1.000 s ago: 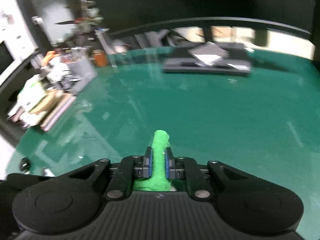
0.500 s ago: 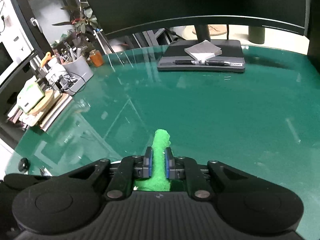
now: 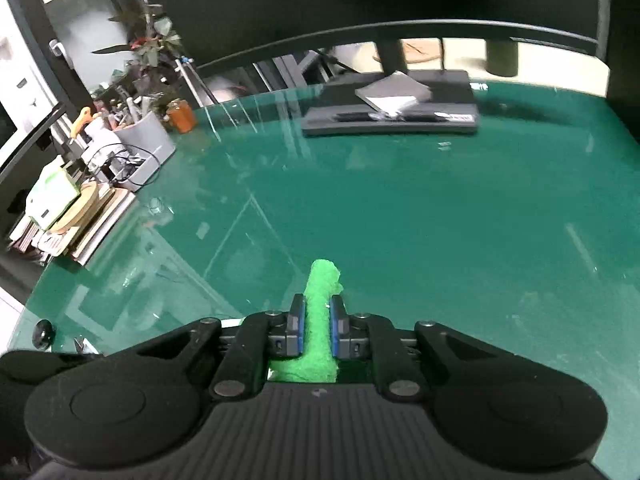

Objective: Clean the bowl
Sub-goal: 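Rub the green cloth around the white bowl interior with the right gripper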

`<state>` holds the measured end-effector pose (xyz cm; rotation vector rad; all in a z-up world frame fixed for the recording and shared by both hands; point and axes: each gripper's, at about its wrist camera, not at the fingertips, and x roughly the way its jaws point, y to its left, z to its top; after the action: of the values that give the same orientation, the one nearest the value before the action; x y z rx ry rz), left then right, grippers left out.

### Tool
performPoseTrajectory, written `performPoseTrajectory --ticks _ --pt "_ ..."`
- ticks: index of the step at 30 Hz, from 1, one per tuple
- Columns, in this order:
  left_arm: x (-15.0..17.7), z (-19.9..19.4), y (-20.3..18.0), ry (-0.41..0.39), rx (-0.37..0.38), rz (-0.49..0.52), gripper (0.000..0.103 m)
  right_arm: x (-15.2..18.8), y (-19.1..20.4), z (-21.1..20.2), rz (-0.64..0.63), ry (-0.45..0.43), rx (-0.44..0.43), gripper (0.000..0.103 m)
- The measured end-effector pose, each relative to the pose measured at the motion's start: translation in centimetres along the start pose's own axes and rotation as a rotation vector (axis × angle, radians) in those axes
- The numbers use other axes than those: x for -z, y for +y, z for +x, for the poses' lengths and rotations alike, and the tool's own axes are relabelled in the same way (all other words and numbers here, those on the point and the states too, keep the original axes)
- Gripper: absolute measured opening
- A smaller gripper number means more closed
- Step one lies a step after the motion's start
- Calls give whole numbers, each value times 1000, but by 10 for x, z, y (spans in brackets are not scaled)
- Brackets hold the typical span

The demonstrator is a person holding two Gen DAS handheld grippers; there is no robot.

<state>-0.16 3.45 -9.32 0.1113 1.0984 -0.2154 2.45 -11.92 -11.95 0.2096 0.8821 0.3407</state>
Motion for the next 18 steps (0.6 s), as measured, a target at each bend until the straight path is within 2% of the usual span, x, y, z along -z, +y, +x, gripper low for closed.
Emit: performPoseTrajectory --ticks 5,7,12,15,18 --pt "-12 5 -1 -7 15 65 28 3 -9 -6 54 -15 18 11" --pt "-15 8 -3 -5 19 89 24 3 -9 -6 53 -19 19 11" --pt "-2 5 -1 -4 9 16 20 1 16 -3 -26 -41 -40 13" --pt "4 3 -2 -9 4 0 20 0 33 1 -74 -32 -107 12" --pt "6 1 -1 -7 8 -24 20 3 33 4 -82 -30 -102 9"
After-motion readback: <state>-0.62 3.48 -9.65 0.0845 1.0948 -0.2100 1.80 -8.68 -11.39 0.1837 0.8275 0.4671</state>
